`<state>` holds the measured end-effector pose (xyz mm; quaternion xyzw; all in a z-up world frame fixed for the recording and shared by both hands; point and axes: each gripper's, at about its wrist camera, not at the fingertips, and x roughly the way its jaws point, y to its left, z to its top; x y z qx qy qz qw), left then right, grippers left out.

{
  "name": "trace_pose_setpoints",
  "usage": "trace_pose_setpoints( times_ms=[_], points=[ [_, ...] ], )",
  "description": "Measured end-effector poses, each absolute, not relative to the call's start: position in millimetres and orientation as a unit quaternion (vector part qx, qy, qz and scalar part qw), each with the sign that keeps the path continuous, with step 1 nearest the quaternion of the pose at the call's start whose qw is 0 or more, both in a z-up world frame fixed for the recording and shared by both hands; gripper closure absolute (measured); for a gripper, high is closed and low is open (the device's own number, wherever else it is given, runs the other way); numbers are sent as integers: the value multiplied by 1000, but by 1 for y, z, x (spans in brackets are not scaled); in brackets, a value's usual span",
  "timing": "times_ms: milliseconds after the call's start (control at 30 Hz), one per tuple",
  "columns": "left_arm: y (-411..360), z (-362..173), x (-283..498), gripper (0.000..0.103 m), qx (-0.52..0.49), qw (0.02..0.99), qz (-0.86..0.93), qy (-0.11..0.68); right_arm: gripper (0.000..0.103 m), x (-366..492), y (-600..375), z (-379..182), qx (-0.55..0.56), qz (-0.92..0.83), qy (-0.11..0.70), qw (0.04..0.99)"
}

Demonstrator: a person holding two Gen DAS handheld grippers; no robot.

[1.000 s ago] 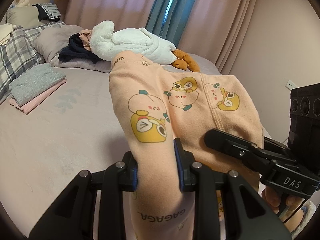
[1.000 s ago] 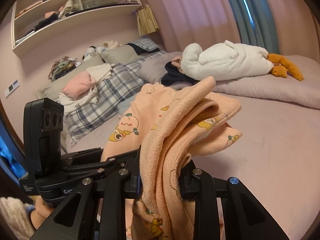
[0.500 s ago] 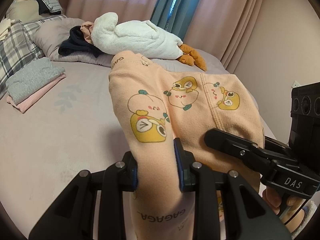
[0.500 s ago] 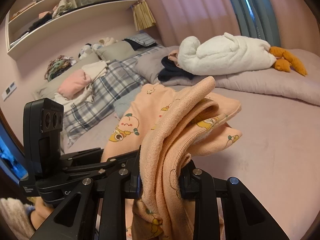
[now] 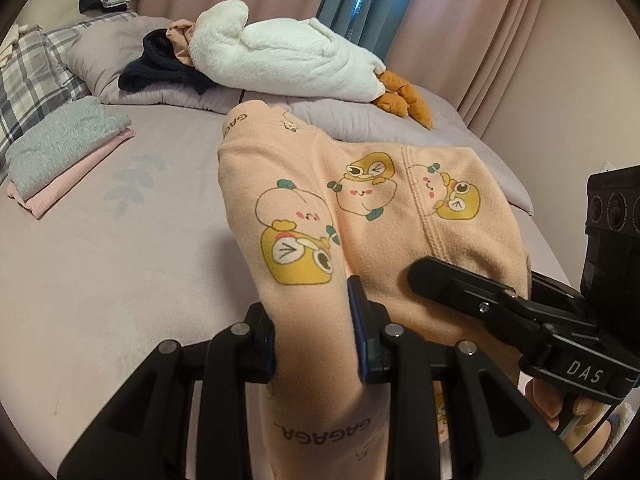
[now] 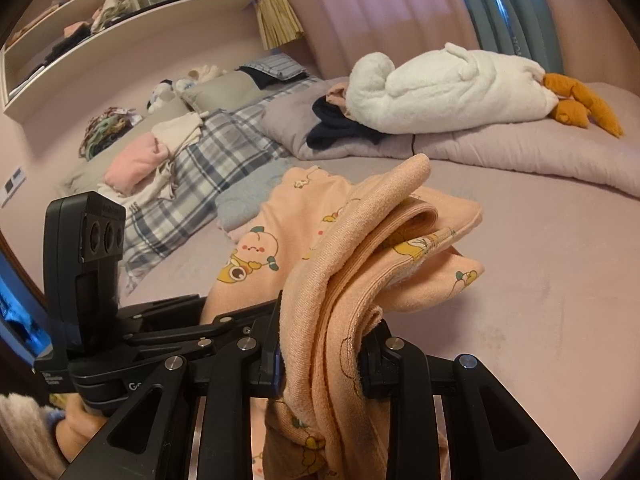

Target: Fold small clothes

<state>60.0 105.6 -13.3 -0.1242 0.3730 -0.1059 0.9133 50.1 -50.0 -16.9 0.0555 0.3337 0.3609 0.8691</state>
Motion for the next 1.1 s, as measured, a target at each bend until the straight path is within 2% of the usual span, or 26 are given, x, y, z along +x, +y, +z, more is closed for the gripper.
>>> trace_pose_setpoints(
  times_ms=[1100],
  points=[
    [114, -80, 121, 74, -133, 885, -90, 437, 74, 109, -41, -70, 64, 345, 401, 846]
  ],
)
